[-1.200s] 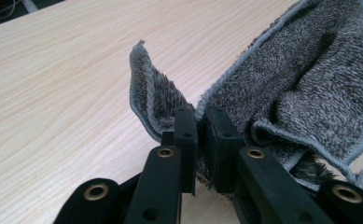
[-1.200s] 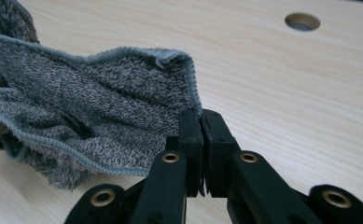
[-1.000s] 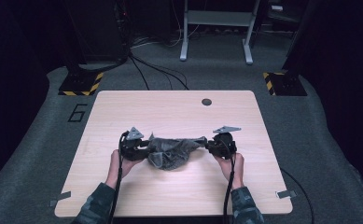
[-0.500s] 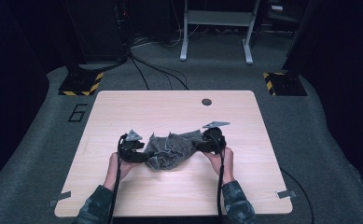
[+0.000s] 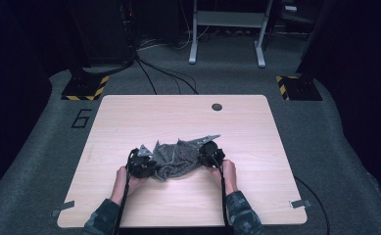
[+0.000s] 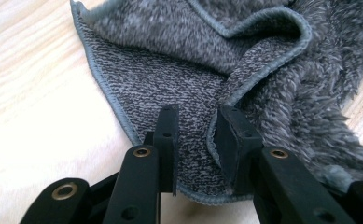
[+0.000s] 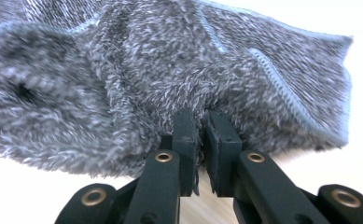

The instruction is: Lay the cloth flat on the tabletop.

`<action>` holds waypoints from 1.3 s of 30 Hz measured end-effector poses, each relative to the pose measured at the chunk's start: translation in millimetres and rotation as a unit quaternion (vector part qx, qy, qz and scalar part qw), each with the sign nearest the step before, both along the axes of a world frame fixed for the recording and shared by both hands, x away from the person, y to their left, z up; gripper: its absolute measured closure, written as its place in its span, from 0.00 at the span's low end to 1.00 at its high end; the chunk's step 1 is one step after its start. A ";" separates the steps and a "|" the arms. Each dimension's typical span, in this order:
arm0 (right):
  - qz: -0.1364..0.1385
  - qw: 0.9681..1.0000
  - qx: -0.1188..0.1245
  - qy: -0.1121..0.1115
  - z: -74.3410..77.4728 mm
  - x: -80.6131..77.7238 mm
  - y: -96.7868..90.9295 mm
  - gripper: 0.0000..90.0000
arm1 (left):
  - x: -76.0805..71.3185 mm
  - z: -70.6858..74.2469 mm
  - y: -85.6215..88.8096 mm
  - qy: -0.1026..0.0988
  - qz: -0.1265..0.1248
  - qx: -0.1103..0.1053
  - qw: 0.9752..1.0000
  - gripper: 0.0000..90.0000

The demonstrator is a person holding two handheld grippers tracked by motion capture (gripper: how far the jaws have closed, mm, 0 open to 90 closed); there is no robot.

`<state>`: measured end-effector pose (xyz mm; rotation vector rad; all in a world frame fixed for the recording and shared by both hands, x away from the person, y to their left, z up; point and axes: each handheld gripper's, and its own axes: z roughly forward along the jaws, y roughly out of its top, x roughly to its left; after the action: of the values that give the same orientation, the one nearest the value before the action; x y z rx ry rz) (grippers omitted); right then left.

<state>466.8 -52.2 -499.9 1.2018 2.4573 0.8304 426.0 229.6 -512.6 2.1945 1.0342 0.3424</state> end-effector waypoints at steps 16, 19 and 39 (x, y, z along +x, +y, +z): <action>-0.005 0.999 0.028 -0.022 26.0 -8.9 -18.4 0.62 | -1.1 18.6 15.1 -0.006 0.036 -0.018 0.999 0.40; -0.003 0.999 0.038 -0.020 30.4 -0.3 -10.3 0.61 | 12.0 18.2 16.7 -0.004 0.047 -0.021 0.999 0.36; -0.007 1.000 0.001 0.003 1.9 32.6 22.3 0.97 | 30.4 -0.9 1.0 -0.013 0.024 0.029 0.999 0.48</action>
<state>499.4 -29.9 -498.0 1.2228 2.4495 0.8280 456.4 230.5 -513.5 2.2136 1.0753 0.4262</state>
